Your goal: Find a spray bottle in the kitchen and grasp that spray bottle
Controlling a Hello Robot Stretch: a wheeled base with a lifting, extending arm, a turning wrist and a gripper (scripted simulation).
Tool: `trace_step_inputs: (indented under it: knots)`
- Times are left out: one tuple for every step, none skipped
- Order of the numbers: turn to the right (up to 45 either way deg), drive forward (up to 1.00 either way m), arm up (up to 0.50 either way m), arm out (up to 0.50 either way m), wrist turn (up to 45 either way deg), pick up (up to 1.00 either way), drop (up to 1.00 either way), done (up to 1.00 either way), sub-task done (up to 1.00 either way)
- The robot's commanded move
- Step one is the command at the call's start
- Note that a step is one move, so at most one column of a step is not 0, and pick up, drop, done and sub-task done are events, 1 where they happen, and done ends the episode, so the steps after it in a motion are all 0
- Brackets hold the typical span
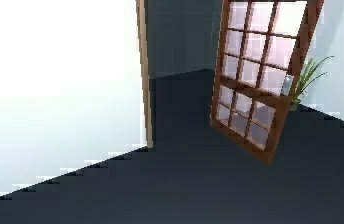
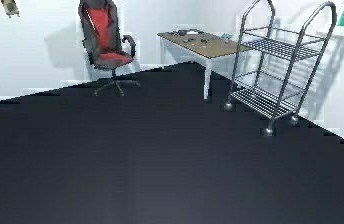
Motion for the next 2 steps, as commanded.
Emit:
trace_step_inputs:
  knots:
    - [6.0, 0.00, 0.00, 0.00, 0.0, 0.00, 0.00, 0.00, 0.00]
    - [0.0, 1.00, 0.00, 0.00, 0.0, 0.00, 0.00, 0.00, 0.00]
